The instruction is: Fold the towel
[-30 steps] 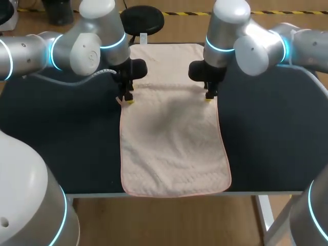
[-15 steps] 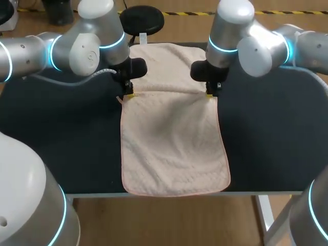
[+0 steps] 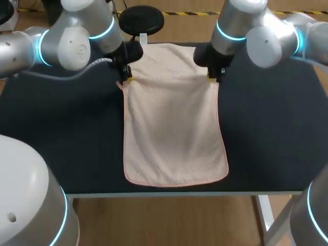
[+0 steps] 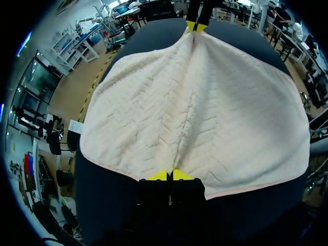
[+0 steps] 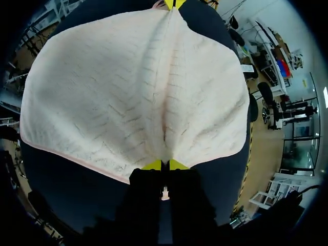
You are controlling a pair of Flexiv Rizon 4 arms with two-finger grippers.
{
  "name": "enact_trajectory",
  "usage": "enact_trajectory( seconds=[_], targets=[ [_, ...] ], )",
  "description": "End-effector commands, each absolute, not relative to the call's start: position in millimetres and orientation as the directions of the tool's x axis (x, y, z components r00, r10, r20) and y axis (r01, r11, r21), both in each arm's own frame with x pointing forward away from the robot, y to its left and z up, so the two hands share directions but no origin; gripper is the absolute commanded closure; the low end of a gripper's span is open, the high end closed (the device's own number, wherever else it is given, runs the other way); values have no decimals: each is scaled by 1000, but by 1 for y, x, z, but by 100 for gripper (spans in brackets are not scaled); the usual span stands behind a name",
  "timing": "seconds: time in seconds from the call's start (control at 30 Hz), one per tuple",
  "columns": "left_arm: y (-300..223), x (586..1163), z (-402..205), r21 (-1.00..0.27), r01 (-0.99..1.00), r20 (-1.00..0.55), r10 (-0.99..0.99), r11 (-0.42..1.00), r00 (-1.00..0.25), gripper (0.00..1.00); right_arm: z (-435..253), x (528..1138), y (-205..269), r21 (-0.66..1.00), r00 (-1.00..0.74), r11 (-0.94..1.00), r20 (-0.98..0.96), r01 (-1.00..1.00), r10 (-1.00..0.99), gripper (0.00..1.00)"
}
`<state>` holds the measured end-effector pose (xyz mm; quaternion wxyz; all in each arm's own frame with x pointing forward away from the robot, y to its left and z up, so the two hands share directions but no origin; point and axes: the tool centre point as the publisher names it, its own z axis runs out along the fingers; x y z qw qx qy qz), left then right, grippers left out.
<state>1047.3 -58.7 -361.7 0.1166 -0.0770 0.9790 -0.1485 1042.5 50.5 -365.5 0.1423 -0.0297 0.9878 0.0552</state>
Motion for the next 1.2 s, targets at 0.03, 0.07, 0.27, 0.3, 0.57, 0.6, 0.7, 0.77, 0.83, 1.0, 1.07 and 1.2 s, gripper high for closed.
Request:
enact_trajectory(
  seconds=[0.03,0.07,0.27,0.3,0.57,0.6,0.7,0.77,0.83,1.0,1.07,1.2],
  targets=[
    [-44,1038,-300,-301,-132,-304,-226,945,-926,100,-317,1039,46,90,-951,991,-302,-94,-63,100],
    [-43,1041,-287,-299,-131,-337,-233,945,-912,100,-306,1041,46,105,-950,990,-305,-97,-61,100],
    [-38,1061,-220,-314,-111,-507,-265,943,-820,100,-235,1054,42,126,-917,984,-394,-126,-67,100],
    [-37,1065,-210,-316,-109,-529,-271,942,-804,100,-224,1057,42,121,-907,983,-413,-136,-75,100],
    [-42,1093,-144,-311,-78,-689,-281,947,-668,100,-132,1079,34,134,-831,976,-552,-173,-72,100],
    [-42,1096,-135,-315,-72,-704,-284,946,-651,100,-122,1081,33,129,-821,975,-566,-182,-78,100],
    [-42,1105,-110,-317,-61,-747,-289,946,-599,100,-91,1087,31,136,-784,972,-617,-192,-69,100],
    [-41,1111,-93,-316,-58,-773,-293,947,-562,100,-68,1090,30,132,-753,971,-655,-199,-66,100],
    [-41,1118,-74,-320,-47,-801,-296,946,-520,100,-51,1094,30,134,-728,970,-683,-203,-58,100],
    [-38,1138,-28,-333,-33,-851,-315,942,-421,100,-20,1108,30,122,-662,969,-748,-214,-52,100],
    [-37,1146,-14,-334,-25,-864,-317,942,-391,100,-11,1115,32,112,-640,969,-766,-220,-57,100],
    [-37,1155,4,-330,-9,-881,-312,944,-356,100,0,1124,36,91,-595,969,-801,-228,-65,100]
  ],
)
